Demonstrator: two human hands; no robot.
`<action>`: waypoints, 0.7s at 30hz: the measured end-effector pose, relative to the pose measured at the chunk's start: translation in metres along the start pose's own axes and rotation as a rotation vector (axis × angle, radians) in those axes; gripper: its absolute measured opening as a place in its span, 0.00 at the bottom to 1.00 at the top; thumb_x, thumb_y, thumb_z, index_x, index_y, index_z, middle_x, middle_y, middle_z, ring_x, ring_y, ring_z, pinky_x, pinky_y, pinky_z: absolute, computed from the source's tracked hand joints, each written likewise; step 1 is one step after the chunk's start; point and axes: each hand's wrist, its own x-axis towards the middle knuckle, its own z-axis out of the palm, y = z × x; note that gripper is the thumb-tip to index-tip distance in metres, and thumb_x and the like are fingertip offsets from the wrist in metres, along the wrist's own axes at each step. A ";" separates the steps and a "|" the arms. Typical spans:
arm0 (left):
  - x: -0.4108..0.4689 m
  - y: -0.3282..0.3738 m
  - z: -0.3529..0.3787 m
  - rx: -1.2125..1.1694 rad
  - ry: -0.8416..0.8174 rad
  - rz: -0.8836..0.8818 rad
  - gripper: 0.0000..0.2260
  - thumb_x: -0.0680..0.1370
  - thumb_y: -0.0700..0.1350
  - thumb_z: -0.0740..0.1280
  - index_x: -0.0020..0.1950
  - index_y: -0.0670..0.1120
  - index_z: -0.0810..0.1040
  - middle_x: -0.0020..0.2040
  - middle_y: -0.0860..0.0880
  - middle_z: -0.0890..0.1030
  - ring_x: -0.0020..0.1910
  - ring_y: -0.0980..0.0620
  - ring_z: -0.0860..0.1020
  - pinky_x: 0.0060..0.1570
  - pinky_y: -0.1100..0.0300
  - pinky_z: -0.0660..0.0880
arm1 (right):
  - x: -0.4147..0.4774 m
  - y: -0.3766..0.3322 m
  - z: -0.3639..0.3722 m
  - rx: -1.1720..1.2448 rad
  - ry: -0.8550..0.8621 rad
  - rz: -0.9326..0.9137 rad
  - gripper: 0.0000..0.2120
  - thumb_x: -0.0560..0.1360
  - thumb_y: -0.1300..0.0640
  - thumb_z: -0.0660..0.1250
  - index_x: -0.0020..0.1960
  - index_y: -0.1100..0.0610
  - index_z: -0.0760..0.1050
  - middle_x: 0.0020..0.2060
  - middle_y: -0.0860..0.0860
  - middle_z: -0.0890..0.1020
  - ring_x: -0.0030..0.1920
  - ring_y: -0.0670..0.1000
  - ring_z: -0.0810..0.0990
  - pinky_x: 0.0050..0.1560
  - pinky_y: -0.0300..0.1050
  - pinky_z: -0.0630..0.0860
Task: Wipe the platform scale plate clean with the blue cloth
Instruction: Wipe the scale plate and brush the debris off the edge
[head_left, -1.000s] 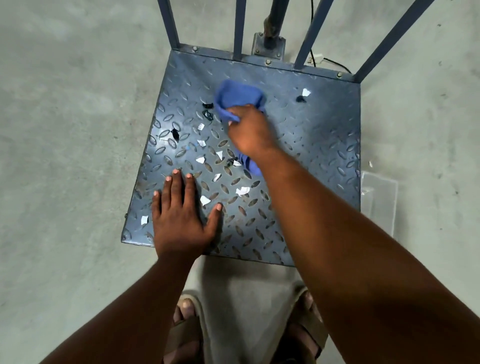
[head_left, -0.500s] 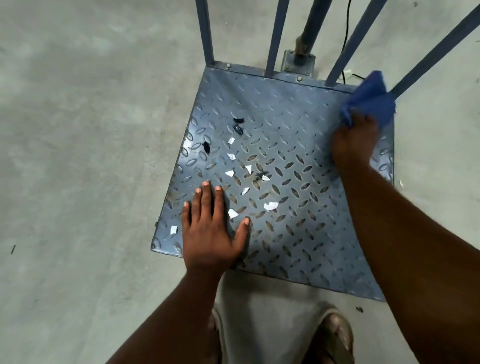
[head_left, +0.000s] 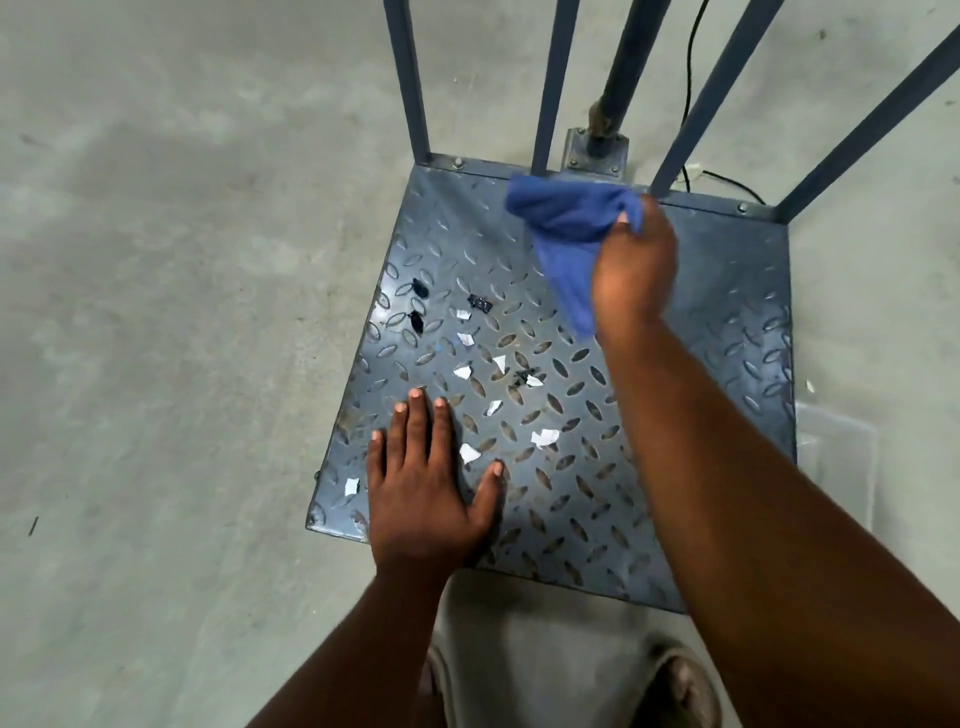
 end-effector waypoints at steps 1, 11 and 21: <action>0.001 0.001 0.000 -0.003 -0.003 -0.001 0.42 0.81 0.72 0.52 0.88 0.48 0.52 0.88 0.45 0.50 0.88 0.46 0.47 0.85 0.42 0.48 | 0.006 0.007 -0.021 0.077 0.072 0.009 0.14 0.84 0.59 0.58 0.63 0.65 0.75 0.57 0.63 0.81 0.58 0.62 0.80 0.49 0.38 0.71; 0.001 0.003 0.000 -0.019 0.045 -0.013 0.42 0.80 0.70 0.57 0.87 0.46 0.58 0.88 0.44 0.55 0.87 0.44 0.53 0.84 0.42 0.51 | -0.110 0.060 0.038 -0.678 -0.341 -0.247 0.31 0.76 0.60 0.65 0.78 0.49 0.67 0.82 0.59 0.57 0.83 0.60 0.54 0.81 0.57 0.50; 0.002 0.000 0.003 -0.026 0.010 0.000 0.44 0.79 0.70 0.57 0.88 0.46 0.55 0.88 0.44 0.53 0.87 0.45 0.51 0.85 0.41 0.50 | -0.116 -0.006 0.058 0.033 -0.341 -0.085 0.22 0.82 0.67 0.60 0.73 0.53 0.74 0.57 0.43 0.80 0.51 0.42 0.79 0.49 0.23 0.71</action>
